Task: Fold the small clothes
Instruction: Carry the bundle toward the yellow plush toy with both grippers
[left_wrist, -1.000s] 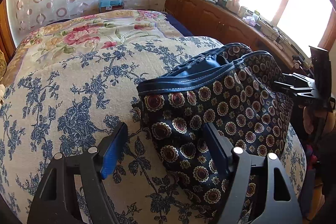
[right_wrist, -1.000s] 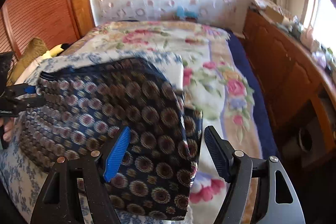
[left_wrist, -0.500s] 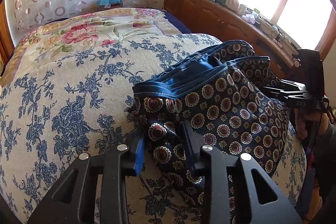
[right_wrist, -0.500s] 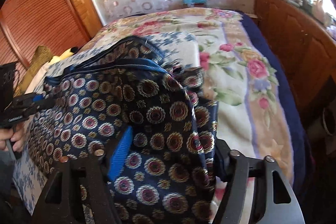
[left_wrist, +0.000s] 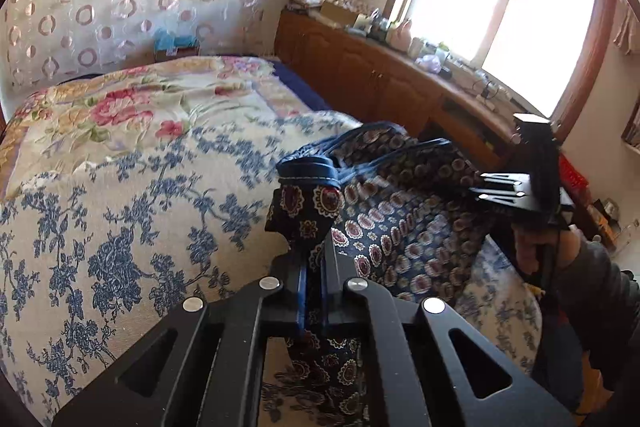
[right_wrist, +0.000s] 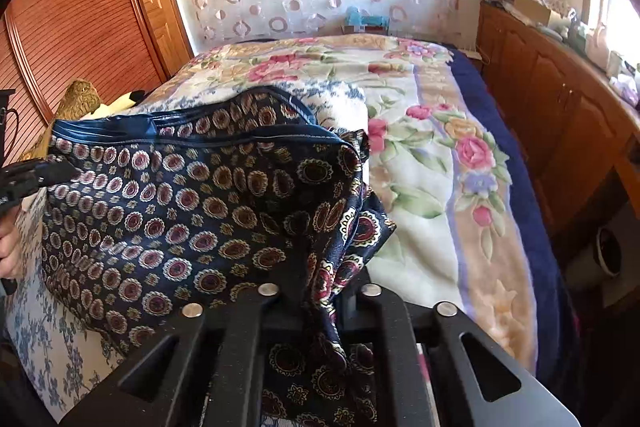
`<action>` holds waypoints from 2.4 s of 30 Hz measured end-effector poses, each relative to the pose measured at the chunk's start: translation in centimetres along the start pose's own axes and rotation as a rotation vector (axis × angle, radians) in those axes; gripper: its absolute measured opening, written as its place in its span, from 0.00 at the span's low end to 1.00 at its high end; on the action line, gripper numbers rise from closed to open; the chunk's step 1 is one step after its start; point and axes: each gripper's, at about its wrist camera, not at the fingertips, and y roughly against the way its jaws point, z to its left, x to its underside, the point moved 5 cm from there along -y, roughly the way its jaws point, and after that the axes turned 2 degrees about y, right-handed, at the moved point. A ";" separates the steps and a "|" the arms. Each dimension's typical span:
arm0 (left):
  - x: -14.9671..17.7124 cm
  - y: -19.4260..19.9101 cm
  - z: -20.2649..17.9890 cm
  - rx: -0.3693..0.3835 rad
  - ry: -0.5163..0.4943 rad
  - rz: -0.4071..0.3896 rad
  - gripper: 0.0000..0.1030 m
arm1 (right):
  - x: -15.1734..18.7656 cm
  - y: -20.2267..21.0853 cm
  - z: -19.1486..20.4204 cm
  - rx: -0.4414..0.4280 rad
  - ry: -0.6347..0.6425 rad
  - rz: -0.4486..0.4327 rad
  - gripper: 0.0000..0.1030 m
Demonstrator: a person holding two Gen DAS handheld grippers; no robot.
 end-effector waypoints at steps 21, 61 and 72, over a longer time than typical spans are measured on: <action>-4.0 14.3 3.2 -0.051 0.010 -0.275 0.05 | -6.0 8.3 10.1 0.018 0.216 -0.280 0.04; 8.9 28.1 28.1 -0.608 0.345 -0.350 0.80 | -14.2 -9.3 47.4 -0.309 0.457 -0.267 0.68; 8.0 26.9 21.4 -0.577 0.235 -0.335 0.80 | -9.2 -0.1 41.5 -0.308 0.389 -0.248 0.74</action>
